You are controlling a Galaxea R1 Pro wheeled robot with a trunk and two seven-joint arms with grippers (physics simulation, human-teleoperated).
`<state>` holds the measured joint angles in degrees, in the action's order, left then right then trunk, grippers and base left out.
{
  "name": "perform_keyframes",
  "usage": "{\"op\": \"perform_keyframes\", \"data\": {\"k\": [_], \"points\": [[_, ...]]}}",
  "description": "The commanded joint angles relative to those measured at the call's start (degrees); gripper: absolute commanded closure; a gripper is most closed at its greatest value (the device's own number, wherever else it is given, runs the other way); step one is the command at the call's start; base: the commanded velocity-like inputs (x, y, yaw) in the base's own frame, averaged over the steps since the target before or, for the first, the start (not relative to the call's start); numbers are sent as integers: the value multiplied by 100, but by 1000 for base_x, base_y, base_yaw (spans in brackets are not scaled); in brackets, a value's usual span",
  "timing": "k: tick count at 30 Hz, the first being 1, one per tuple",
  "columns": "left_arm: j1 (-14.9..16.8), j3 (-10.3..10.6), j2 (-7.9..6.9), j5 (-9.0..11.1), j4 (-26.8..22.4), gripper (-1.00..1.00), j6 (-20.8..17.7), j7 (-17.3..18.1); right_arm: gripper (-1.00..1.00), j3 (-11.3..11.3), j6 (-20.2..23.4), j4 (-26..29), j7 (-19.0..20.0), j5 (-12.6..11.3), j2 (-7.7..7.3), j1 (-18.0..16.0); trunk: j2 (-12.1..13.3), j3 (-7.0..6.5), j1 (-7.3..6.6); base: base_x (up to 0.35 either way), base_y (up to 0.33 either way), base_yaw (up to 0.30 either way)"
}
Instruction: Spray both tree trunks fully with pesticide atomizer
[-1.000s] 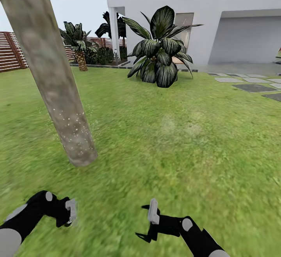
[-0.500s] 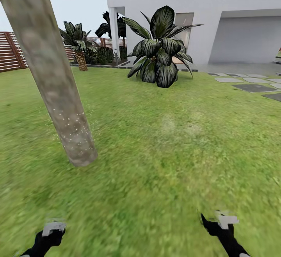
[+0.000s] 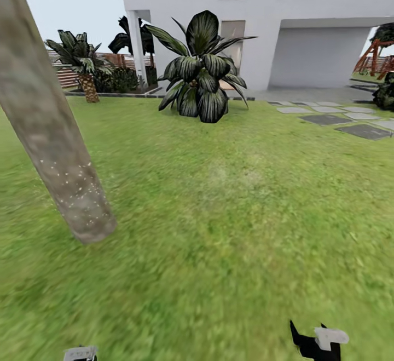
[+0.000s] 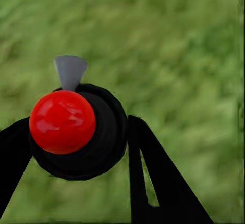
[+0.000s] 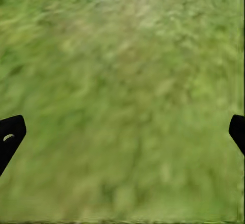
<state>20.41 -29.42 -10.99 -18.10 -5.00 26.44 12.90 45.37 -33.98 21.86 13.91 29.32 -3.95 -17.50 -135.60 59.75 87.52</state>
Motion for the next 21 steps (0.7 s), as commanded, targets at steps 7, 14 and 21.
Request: {"op": "perform_keyframes", "data": {"k": [7, 14, 21], "points": [[-28, -55, 0, -19, 4, 100, 19, 28, -100, 60, -13, 10, 42, 13, 0, -7, -2, 3, -2, -88, -252, -299], [-29, -55, 9, -18, 2, 100, 19, 28, -100, 60, -4, 3, 42, 17, -36, -7, -2, -6, -2, -132, -257, -300], [-29, -55, 9, -18, 0, 100, 26, 23, -100, 60, 13, -208, 67, 16, -64, -7, -2, -25, -2, -138, -258, -300]]}}
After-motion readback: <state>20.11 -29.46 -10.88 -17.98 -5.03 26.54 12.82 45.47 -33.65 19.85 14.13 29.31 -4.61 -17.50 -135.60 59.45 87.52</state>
